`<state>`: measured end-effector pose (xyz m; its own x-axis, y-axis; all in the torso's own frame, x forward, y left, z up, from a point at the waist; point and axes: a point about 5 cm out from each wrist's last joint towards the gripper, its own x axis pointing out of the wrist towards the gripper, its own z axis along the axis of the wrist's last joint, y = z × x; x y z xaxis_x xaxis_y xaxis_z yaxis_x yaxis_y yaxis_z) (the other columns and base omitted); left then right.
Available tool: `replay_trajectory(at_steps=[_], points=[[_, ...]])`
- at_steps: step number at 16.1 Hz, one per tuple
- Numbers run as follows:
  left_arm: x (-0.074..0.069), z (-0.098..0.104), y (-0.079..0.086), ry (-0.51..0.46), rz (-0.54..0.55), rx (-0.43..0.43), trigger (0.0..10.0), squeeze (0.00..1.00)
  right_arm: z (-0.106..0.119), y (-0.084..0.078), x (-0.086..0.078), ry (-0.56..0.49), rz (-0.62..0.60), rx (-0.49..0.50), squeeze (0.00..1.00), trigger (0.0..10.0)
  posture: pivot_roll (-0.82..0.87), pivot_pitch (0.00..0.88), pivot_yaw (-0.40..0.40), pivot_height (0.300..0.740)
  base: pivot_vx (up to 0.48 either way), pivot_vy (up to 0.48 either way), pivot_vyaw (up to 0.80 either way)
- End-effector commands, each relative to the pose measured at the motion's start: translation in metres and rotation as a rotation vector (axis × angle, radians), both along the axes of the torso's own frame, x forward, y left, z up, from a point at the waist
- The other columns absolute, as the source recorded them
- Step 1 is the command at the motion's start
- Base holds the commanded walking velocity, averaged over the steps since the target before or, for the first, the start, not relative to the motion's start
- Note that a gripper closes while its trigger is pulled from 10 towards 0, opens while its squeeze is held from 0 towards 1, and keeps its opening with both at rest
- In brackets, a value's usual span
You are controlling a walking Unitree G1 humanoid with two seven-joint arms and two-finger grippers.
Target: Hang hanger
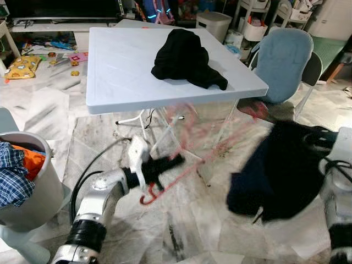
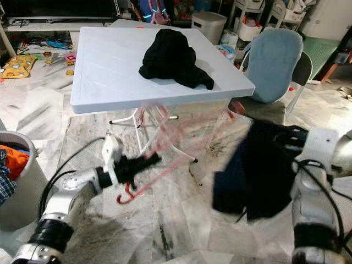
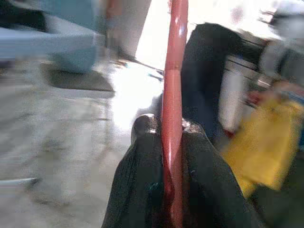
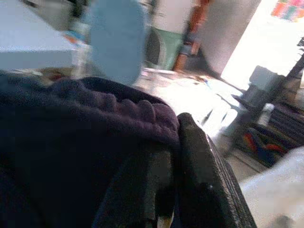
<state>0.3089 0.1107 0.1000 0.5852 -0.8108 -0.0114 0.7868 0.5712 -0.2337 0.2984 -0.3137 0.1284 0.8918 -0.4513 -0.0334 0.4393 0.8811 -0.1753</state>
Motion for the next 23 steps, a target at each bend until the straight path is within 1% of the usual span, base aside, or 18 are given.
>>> replay_trajectory(at_steps=[1, 2, 3, 4, 5, 6, 7, 8, 10, 11, 12, 13, 15, 16, 17, 19, 20, 23], points=[[0.012, 0.003, 0.015, -0.014, 0.228, 0.037, 8.1, 0.00, 0.009, 0.007, -0.007, -0.058, 0.096, -0.016, 0.00, 0.0, 0.11, 0.000, -0.128, 0.740, 0.000, 0.000, 0.00], [0.012, 0.002, 0.014, -0.022, 0.246, 0.056, 8.1, 0.00, 0.009, 0.011, -0.010, -0.061, 0.122, -0.025, 0.00, 0.0, 0.11, 0.000, -0.125, 0.740, 0.000, 0.000, 0.00], [0.016, -0.003, 0.013, -0.023, 0.384, 0.139, 10.0, 0.00, 0.009, 0.020, -0.018, -0.076, 0.188, -0.040, 0.00, 0.0, 0.10, 0.000, -0.116, 0.740, 0.000, 0.000, 0.00], [0.016, -0.007, 0.012, -0.057, 0.462, 0.228, 10.0, 0.00, 0.011, 0.027, -0.026, -0.084, 0.228, -0.068, 0.00, 0.0, 0.10, 0.000, -0.111, 0.740, 0.000, 0.000, 0.00], [0.015, -0.008, 0.011, -0.063, 0.481, 0.252, 10.0, 0.00, 0.011, 0.029, -0.029, -0.080, 0.239, -0.083, 0.00, 0.0, 0.10, 0.000, -0.105, 0.740, 0.000, 0.000, 0.00], [0.011, -0.010, 0.005, -0.048, 0.463, 0.236, 10.0, 0.00, 0.010, 0.029, -0.033, -0.070, 0.233, -0.097, 0.00, 0.0, 0.10, 0.000, -0.098, 0.740, 0.000, 0.000, 0.00], [0.006, -0.010, -0.002, -0.044, 0.404, 0.202, 10.0, 0.00, 0.010, 0.028, -0.036, -0.067, 0.215, -0.089, 0.00, 0.0, 0.09, 0.000, -0.094, 0.740, 0.000, 0.000, 0.00], [0.000, -0.011, -0.010, -0.052, 0.331, 0.190, 10.0, 0.00, 0.009, 0.027, -0.036, -0.068, 0.203, -0.073, 0.00, 0.0, 0.09, 0.000, -0.092, 0.740, 0.000, 0.000, 0.00], [-0.007, -0.015, -0.020, -0.043, 0.201, 0.210, 10.0, 0.00, 0.012, 0.034, -0.028, -0.067, 0.215, -0.068, 0.00, 0.0, 0.10, 0.000, -0.087, 0.740, 0.000, 0.000, 0.00], [-0.008, -0.016, -0.022, -0.041, 0.176, 0.218, 10.0, 0.00, 0.013, 0.036, -0.026, -0.071, 0.217, -0.071, 0.00, 0.0, 0.10, 0.000, -0.087, 0.740, 0.000, 0.000, 0.00], [-0.012, -0.016, -0.027, -0.057, 0.019, 0.258, 10.0, 0.00, 0.030, 0.044, -0.004, -0.135, 0.215, -0.074, 0.00, 0.0, 0.09, 0.000, -0.079, 0.740, 0.000, 0.000, 0.00], [-0.013, -0.016, -0.028, -0.058, -0.020, 0.268, 10.0, 0.00, 0.035, 0.046, 0.003, -0.153, 0.215, -0.079, 0.00, 0.0, 0.09, 0.000, -0.078, 0.740, 0.000, 0.000, 0.00], [-0.016, -0.016, -0.029, -0.048, -0.131, 0.295, 10.0, 0.00, 0.058, 0.058, 0.026, -0.222, 0.228, -0.084, 0.00, 0.0, 0.09, 0.000, -0.076, 0.740, 0.000, 0.000, 0.00], [-0.016, -0.015, -0.028, -0.055, -0.156, 0.315, 10.0, 0.00, 0.073, 0.066, 0.038, -0.273, 0.244, -0.071, 0.00, 0.0, 0.09, 0.000, -0.079, 0.740, 0.000, 0.000, 0.00], [-0.013, -0.015, -0.026, -0.047, -0.147, 0.316, 10.0, 0.00, 0.085, 0.074, 0.045, -0.310, 0.268, -0.066, 0.00, 0.0, 0.10, 0.000, -0.081, 0.740, 0.000, 0.000, 0.00], [-0.011, -0.014, -0.025, -0.043, -0.150, 0.323, 10.0, 0.00, 0.102, 0.086, 0.049, -0.369, 0.325, -0.054, 0.00, 0.0, 0.10, 0.000, -0.088, 0.740, 0.000, 0.000, 0.00], [-0.011, -0.015, -0.025, -0.039, -0.157, 0.323, 10.0, 0.00, 0.107, 0.088, 0.048, -0.386, 0.344, -0.081, 0.00, 0.0, 0.10, 0.000, -0.089, 0.740, 0.000, 0.000, 0.00], [-0.016, -0.019, -0.025, -0.008, -0.204, 0.328, 10.0, 0.00, 0.119, 0.081, 0.039, -0.466, 0.363, -0.091, 0.00, 0.0, 0.09, 0.000, -0.087, 0.740, 0.000, 0.000, 0.00]])
